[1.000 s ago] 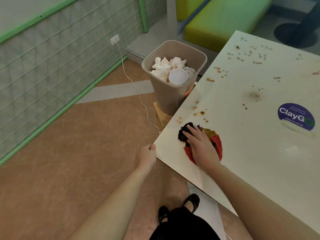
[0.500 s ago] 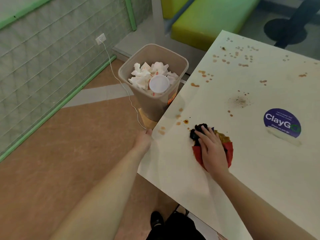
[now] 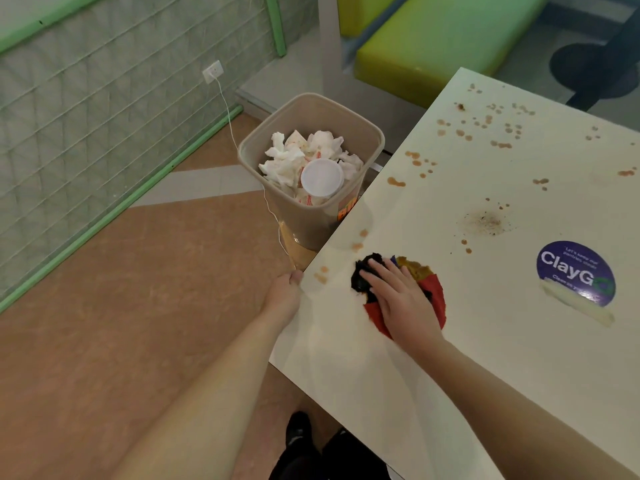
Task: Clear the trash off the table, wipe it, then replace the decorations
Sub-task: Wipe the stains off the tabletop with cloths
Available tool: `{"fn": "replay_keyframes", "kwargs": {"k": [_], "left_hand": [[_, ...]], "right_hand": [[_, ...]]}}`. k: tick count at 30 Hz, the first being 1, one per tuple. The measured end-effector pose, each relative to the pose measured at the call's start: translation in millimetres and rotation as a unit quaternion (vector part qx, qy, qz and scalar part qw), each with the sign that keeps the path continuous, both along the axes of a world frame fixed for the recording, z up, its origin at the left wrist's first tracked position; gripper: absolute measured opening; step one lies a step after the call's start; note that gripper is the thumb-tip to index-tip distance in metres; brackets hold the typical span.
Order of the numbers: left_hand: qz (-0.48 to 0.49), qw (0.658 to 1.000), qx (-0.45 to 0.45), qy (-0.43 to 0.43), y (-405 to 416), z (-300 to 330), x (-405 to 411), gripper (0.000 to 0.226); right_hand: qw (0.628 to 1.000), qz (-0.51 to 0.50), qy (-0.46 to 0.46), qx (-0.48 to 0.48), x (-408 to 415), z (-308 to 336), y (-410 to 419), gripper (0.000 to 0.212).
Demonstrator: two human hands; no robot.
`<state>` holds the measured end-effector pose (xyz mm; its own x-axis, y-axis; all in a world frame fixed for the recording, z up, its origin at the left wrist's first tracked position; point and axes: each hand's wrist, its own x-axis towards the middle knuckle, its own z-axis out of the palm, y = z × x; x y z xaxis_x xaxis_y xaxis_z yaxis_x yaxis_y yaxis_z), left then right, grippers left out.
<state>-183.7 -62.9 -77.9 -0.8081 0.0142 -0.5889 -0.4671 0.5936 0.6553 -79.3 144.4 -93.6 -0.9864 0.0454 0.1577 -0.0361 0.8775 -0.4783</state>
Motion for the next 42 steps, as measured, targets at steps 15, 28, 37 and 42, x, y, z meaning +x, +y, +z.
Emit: {"fn": "replay_keyframes", "kwargs": {"k": [15,28,37,42], "left_hand": [[-0.016,0.999,0.034,-0.016,-2,6,2,0.034],[-0.073,0.995,0.047,-0.049,-9,11,-6,0.038],[-0.105,0.992,0.055,-0.041,-10,14,-8,0.037],[-0.15,0.987,0.04,-0.045,-13,11,-14,0.034]], "right_hand": [[0.998,-0.049,0.031,0.02,3,-2,-31,0.034],[0.98,-0.172,-0.004,0.103,-19,19,-47,0.028],[0.949,-0.305,-0.01,0.083,-40,20,-54,0.026],[0.952,-0.275,0.001,0.131,-35,19,-50,0.028]]}}
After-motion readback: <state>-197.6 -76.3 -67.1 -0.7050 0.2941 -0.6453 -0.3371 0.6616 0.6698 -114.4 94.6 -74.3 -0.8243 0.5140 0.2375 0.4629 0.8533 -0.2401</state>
